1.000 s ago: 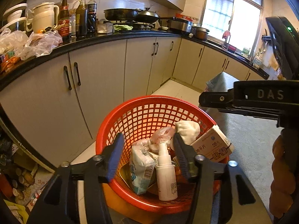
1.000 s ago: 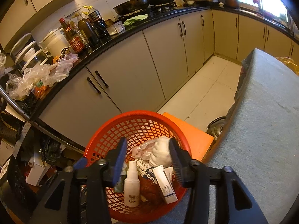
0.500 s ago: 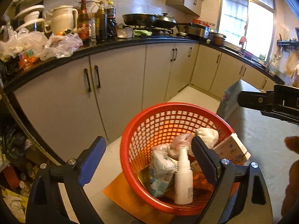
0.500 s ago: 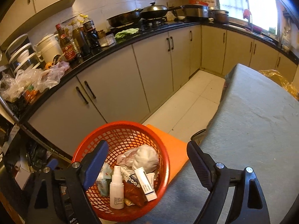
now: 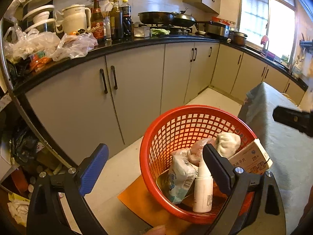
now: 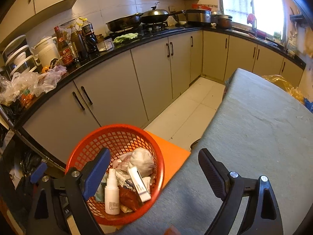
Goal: Collect trash
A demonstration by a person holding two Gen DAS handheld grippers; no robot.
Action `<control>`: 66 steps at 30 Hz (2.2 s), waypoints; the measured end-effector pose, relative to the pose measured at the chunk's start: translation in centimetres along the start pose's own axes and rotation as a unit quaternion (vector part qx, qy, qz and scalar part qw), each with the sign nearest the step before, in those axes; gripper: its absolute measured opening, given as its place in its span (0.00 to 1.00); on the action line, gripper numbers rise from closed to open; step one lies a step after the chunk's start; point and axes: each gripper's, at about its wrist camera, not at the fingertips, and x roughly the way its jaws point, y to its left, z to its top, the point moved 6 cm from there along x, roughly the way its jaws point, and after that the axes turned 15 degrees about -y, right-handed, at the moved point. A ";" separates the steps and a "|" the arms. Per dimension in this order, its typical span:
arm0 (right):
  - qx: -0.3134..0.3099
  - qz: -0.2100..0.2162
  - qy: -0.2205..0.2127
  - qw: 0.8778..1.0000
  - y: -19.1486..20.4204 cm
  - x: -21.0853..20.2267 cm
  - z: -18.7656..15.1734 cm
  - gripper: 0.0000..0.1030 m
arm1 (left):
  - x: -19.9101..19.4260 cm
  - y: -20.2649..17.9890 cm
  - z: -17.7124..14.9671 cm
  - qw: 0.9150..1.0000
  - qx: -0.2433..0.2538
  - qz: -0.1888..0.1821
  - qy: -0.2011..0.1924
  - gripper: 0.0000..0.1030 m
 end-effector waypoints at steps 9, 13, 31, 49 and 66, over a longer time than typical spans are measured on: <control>-0.006 -0.011 0.005 1.000 -1.7 -2.2 -2.3 0.93 | -1.6 -0.7 0.2 1.000 0.014 0.002 -0.020 0.94; -0.011 -0.019 -0.001 1.000 -2.8 -3.9 -3.0 0.94 | -2.4 -1.1 0.4 0.999 0.012 -0.001 -0.031 0.94; -0.027 -0.052 -0.063 0.996 -6.0 -14.1 -5.3 0.99 | -8.0 -4.6 0.4 0.995 0.063 0.040 -0.069 0.94; -0.013 -0.103 -0.135 0.985 -8.0 -24.2 -7.2 1.00 | -16.1 -8.2 0.8 0.990 0.078 -0.005 -0.117 0.94; -0.002 -0.109 -0.148 0.983 -9.5 -26.4 -7.0 1.00 | -17.1 -8.6 1.0 0.988 0.087 0.002 -0.125 0.94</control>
